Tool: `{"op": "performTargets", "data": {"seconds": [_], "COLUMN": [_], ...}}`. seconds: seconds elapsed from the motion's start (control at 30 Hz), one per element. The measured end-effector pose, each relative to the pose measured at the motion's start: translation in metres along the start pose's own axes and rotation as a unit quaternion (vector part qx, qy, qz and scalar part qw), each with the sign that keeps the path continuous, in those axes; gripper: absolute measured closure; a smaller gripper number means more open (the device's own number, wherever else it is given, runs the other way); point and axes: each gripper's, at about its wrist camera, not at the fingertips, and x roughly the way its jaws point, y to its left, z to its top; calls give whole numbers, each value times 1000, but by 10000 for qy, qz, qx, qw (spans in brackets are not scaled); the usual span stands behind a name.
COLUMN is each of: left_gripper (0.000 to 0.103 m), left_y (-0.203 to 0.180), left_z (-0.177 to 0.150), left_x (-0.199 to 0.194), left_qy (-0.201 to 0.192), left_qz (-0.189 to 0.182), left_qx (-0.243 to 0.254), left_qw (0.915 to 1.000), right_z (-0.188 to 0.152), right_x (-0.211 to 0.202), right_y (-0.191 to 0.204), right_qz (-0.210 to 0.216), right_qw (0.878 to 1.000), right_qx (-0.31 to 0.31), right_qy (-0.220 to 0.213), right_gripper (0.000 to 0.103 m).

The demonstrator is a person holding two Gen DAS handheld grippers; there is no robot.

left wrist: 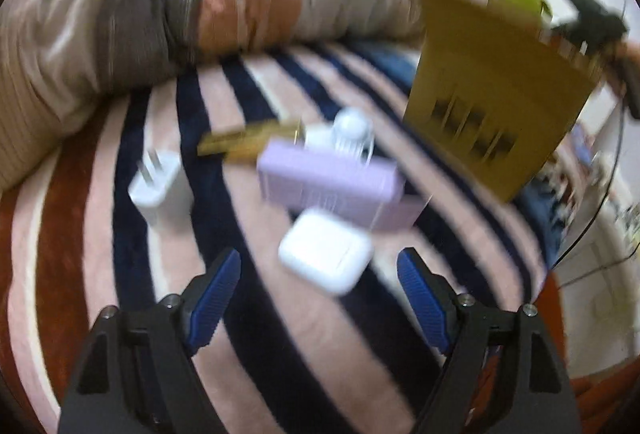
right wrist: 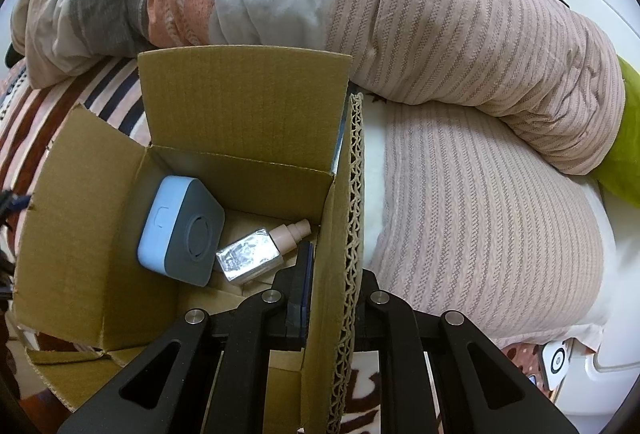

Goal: Organize rigid objects
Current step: 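Grasp the white earbud case with the left tool, then carry the white earbud case into the box and release it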

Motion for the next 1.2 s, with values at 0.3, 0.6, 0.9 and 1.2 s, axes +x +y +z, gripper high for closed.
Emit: {"op": "performTargets", "data": {"seconds": [0.3, 0.6, 0.9, 1.2], "left_gripper": [35, 47, 47, 47], "left_y": [-8, -11, -36, -135], "left_z": [0, 1, 55, 179], "left_x": [30, 3, -63, -55], "left_qy": [-42, -205, -1005, -936], "left_qz": [150, 402, 261, -578], "left_qx": [-170, -130, 240, 1091], "left_qw": [9997, 9989, 9943, 9879], "right_z": [0, 1, 1, 1], "right_x": [0, -1, -2, -1], "right_y": [0, 0, 3, 3], "right_qz": [-3, 7, -31, -6], "right_qw": [10000, 10000, 10000, 10000], "right_qx": [25, 27, -15, 3], "right_qy": [0, -6, 3, 5], "right_gripper": [95, 95, 95, 95]}}
